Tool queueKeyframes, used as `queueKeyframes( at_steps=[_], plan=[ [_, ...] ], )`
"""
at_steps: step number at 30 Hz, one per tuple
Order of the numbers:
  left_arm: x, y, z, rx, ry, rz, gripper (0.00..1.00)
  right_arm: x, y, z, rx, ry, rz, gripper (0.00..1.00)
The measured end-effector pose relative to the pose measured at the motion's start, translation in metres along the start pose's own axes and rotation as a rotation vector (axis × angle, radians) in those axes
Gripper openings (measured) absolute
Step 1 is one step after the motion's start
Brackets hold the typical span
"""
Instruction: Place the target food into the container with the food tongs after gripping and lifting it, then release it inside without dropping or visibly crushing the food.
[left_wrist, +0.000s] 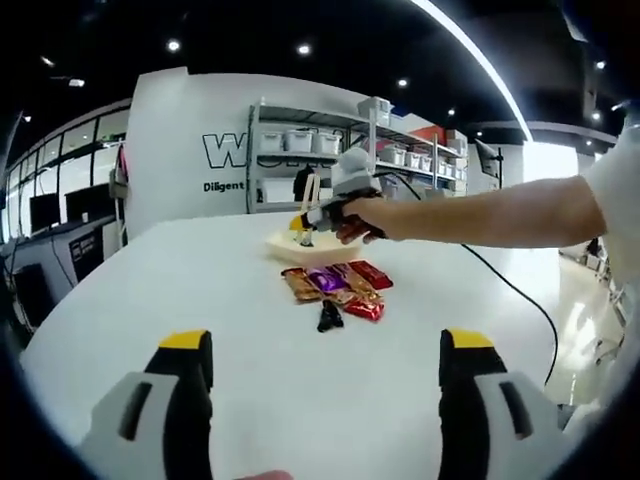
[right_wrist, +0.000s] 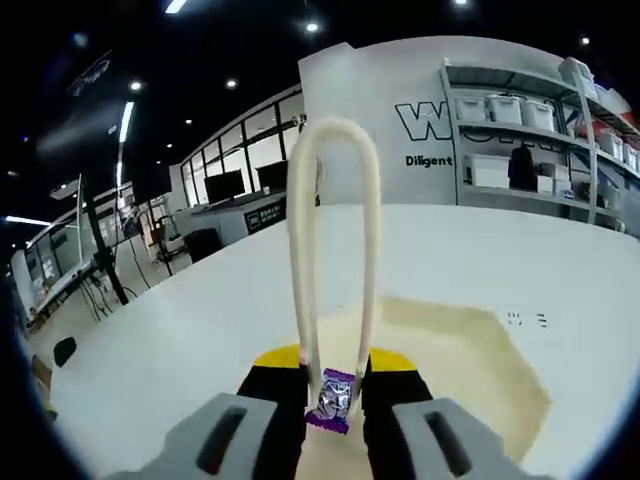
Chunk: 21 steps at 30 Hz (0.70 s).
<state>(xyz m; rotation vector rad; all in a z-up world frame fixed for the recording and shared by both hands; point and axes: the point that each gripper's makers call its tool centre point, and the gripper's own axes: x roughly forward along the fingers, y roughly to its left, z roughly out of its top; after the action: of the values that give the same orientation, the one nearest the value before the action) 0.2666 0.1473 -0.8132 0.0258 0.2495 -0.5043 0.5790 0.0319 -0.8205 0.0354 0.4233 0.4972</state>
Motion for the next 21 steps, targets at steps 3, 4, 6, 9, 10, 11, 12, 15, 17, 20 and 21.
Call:
queueKeyframes(
  at_steps=[3, 4, 6, 9, 10, 11, 12, 15, 17, 20, 21],
  plan=[
    [0.002, 0.003, 0.001, -0.016, -0.004, 0.001, 0.92, 0.007, -0.002, -0.004, -0.031, 0.013, -0.005, 0.14],
    [0.004, 0.003, 0.001, -0.018, -0.002, -0.003, 0.92, 0.01, -0.004, -0.007, -0.032, 0.017, -0.004, 0.14],
    [0.006, 0.003, 0.0, -0.01, 0.004, -0.006, 0.92, 0.013, -0.006, -0.01, -0.021, 0.026, -0.002, 0.16],
    [0.008, 0.003, 0.0, 0.002, 0.011, -0.008, 0.91, 0.012, -0.009, -0.01, 0.014, 0.01, 0.01, 0.16],
    [0.008, 0.003, 0.0, 0.002, 0.01, -0.009, 0.91, 0.011, -0.01, -0.009, 0.018, 0.009, 0.008, 0.16],
    [0.008, 0.003, 0.0, 0.0, 0.008, -0.01, 0.91, 0.008, -0.011, -0.008, 0.019, 0.005, 0.004, 0.15],
    [0.008, 0.003, -0.001, -0.001, 0.009, -0.01, 0.91, 0.008, -0.011, -0.008, 0.019, 0.003, 0.004, 0.15],
    [0.008, 0.0, -0.002, -0.006, 0.01, -0.013, 0.91, -0.002, -0.013, 0.0, 0.027, -0.019, 0.007, 0.14],
    [0.008, -0.003, -0.003, -0.008, 0.009, -0.017, 0.91, -0.008, -0.012, 0.003, 0.024, -0.028, 0.006, 0.14],
    [0.009, -0.006, -0.002, -0.006, 0.008, -0.021, 0.91, -0.015, -0.011, 0.006, 0.009, -0.032, 0.001, 0.14],
    [0.009, -0.008, -0.001, -0.006, 0.006, -0.023, 0.91, -0.021, -0.009, 0.007, 0.009, -0.035, 0.005, 0.14]
  ],
)
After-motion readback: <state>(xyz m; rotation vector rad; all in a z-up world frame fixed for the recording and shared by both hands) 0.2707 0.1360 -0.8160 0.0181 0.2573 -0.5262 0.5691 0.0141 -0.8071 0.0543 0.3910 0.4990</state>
